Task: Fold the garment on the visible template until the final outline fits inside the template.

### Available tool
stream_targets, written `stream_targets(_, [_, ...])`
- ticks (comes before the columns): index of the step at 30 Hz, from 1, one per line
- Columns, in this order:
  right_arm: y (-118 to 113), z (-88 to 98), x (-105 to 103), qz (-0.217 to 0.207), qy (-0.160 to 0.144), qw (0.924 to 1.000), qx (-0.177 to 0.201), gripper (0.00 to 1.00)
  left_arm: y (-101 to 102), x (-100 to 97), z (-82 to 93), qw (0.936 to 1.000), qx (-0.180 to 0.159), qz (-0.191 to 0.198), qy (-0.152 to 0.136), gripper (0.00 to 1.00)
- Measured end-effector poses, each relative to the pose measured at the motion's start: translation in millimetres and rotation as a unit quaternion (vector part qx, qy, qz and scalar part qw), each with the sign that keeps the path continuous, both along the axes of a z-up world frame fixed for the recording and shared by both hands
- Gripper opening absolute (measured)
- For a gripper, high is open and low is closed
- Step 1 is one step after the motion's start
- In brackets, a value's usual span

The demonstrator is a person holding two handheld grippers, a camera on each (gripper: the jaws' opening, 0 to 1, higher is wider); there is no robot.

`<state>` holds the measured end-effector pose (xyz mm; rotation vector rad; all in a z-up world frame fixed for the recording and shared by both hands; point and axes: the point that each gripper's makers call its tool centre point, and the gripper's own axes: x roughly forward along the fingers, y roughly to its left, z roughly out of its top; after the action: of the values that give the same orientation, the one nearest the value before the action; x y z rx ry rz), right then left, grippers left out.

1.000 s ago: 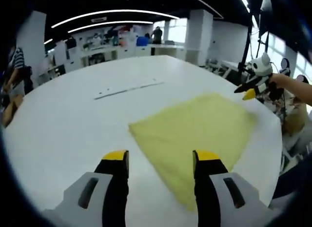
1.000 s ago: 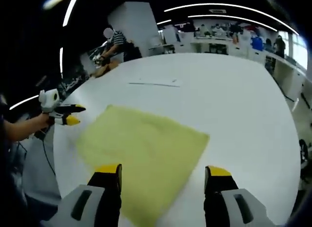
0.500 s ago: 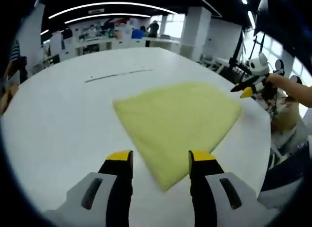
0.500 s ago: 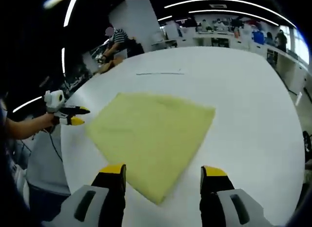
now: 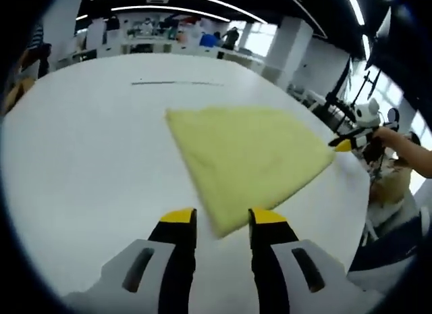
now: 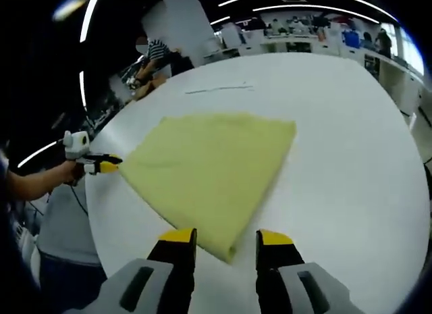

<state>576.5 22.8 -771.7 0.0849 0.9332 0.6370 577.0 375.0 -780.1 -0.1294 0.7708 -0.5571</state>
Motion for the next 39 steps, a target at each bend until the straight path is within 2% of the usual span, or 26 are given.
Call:
stream_targets(2, [-0.4,-1.5,-1.7,-0.002,0.002,1.0000,0.002,0.28,-1.1,-1.0,-1.7,0.9999,-0.009,0.004,0.003,0.25])
stream_targets(3, [-0.9,-2.7,-2.9,-0.005,0.004,1.0000,0.002,0.27,-1.5,-3.4,-4.5,0.9997,-0.018,0.010,0.014,0.23])
stream_targets(4, [-0.8,-2.9,-4.1,-0.006,0.005,1.0000,0.003,0.24,-1.9,-1.3,-2.7,0.9996,-0.024,0.011,0.006,0.22])
stream_targets(6, [-1.6,-4.0,-5.3,-0.010,0.006,0.9999,0.005,0.20,-3.8,-2.5,-2.7,0.9994,-0.030,0.012,0.012,0.20])
stream_targets(17, [-0.3,-7.9,-10.5,-0.024,0.013,0.9995,0.018,0.02,-3.3,-3.3,-1.7,0.9997,-0.021,0.006,0.010,0.01])
stream_targets(27, [-2.5,-9.9,-17.2,-0.012,0.003,0.9999,-0.003,0.00,-3.8,-9.8,0.9,0.9998,-0.017,-0.004,0.007,0.00])
stream_targets(39, [-0.5,-8.2,-31.3,-0.003,0.001,1.0000,-0.008,0.00,-0.3,-24.3,4.2,0.9999,-0.005,-0.016,0.001,0.00])
